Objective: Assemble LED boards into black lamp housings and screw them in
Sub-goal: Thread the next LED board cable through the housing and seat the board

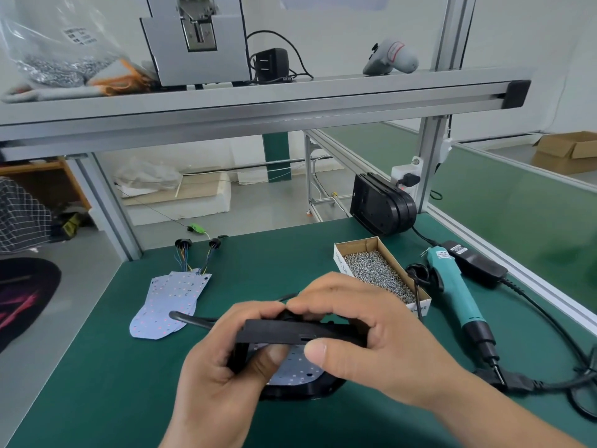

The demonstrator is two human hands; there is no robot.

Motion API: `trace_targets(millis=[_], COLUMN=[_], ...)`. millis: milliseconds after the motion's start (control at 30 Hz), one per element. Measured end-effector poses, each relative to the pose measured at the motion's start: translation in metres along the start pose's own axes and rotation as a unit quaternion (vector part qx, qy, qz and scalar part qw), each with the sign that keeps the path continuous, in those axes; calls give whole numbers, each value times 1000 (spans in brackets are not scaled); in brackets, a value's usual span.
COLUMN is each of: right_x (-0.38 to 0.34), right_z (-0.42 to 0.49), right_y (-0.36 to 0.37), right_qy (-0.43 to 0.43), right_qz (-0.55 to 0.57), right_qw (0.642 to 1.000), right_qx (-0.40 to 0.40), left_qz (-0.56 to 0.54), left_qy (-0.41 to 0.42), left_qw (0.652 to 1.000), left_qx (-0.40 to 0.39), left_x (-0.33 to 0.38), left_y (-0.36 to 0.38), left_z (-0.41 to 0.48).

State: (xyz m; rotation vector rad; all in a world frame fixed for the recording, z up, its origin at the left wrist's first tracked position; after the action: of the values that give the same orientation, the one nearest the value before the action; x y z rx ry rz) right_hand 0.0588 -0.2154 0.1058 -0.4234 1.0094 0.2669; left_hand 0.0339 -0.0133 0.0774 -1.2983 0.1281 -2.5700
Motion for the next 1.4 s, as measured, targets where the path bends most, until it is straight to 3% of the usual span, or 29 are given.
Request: trace_targets(millis=[100,200,333,433,500,600,667,833,967,1067,1400], right_x=[3,7,16,28,40,61,76,97,99,94,70], right_z=[-2,-2,3,7,11,14,13,14,15,14,11], right_y=[0,2,-2,-8,-13,-23,-27,-25,-17,-14,-21], right_qy=[9,14,67,99,115,154,189,221,192,161,100], right_qz=[-14,-12,24,12,1,-13,-16,-78,-230,-291,-331], right_qw=[1000,999,993,991,990,986,980,972,954,943,938], right_qx=[6,40,95,92,87,70,54,21,3,-8,-18], left_qz=[21,16,-40,-92,-187,-274,-214,-44,175,330,415], left_qy=[-17,-86,-184,-242,-255,-312,-352,-381,-295,-214,-219], left_qw=[1000,996,982,965,945,909,911,923,936,915,878], left_qx=[14,36,-6,-45,-80,-42,-4,-29,-80,-90,-94], left_x=[1,-4,-16,-27,-32,-48,-64,-79,-78,-73,-68], left_y=[-1,-1,8,11,15,15,11,7,-7,-21,-27], left_z=[-2,-4,-5,-6,-7,-6,-5,-2,1,2,3])
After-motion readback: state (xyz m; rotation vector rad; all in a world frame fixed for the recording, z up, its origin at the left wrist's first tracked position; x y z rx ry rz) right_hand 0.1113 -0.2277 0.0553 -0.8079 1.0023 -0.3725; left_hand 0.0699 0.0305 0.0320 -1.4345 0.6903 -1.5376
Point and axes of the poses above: each hand's wrist, its own z-axis towards the middle knuckle, its own y-axis out of the palm, x = y × z, the point moved 3 cm from there along z, towards the middle knuckle, and after that the axes turned 7 degrees about z, right-handed, at the moved point
